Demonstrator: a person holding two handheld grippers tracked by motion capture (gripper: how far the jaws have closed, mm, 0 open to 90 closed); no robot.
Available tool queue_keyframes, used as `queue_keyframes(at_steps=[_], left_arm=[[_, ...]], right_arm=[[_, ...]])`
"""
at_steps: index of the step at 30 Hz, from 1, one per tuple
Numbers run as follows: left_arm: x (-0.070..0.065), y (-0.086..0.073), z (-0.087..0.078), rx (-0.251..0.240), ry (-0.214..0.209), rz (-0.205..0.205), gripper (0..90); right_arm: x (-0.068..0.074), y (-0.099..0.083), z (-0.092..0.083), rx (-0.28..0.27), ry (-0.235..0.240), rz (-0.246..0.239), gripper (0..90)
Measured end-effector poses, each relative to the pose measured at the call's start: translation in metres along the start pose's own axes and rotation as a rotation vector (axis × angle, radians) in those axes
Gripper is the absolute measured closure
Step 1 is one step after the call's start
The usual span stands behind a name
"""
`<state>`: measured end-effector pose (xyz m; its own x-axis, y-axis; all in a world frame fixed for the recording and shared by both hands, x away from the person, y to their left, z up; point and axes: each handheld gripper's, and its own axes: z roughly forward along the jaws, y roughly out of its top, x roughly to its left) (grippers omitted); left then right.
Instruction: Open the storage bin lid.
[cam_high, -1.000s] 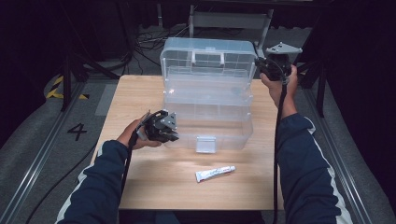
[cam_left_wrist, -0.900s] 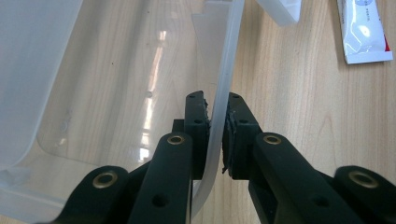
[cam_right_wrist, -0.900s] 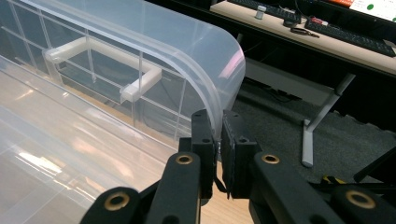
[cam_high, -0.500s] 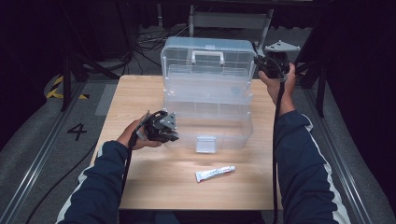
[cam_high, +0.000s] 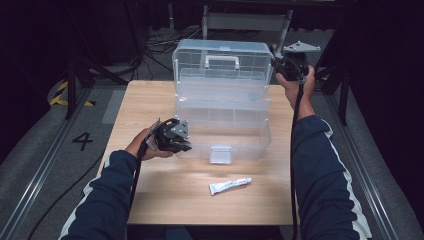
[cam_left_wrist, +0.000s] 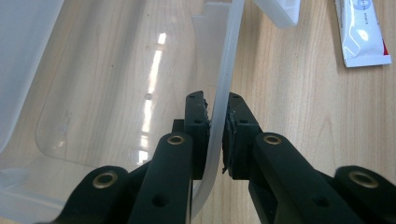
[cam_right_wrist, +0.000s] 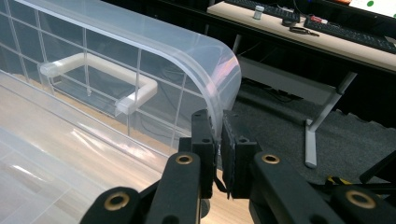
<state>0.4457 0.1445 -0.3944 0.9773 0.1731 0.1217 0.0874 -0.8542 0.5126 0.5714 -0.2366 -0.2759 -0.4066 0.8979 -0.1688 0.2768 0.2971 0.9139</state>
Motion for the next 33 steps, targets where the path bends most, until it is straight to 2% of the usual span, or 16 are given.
queue_keyframes(at_steps=[5, 19, 26, 33], left_arm=[[0.001, 0.000, 0.000, 0.000, -0.006, 0.000, 82.1], [0.001, -0.001, 0.000, -0.004, -0.008, -0.008, 81.9], [0.000, -0.001, 0.000, -0.006, -0.004, -0.010, 81.8], [-0.001, -0.001, 0.000, -0.006, 0.000, -0.018, 81.5]], right_arm=[[-0.001, 0.001, 0.005, 0.003, 0.001, -0.003, 84.5], [-0.006, 0.002, 0.018, 0.008, 0.008, 0.031, 84.3], [-0.008, 0.000, 0.025, -0.007, 0.000, 0.050, 84.1], [-0.008, 0.001, 0.030, -0.001, -0.011, 0.039, 83.6]])
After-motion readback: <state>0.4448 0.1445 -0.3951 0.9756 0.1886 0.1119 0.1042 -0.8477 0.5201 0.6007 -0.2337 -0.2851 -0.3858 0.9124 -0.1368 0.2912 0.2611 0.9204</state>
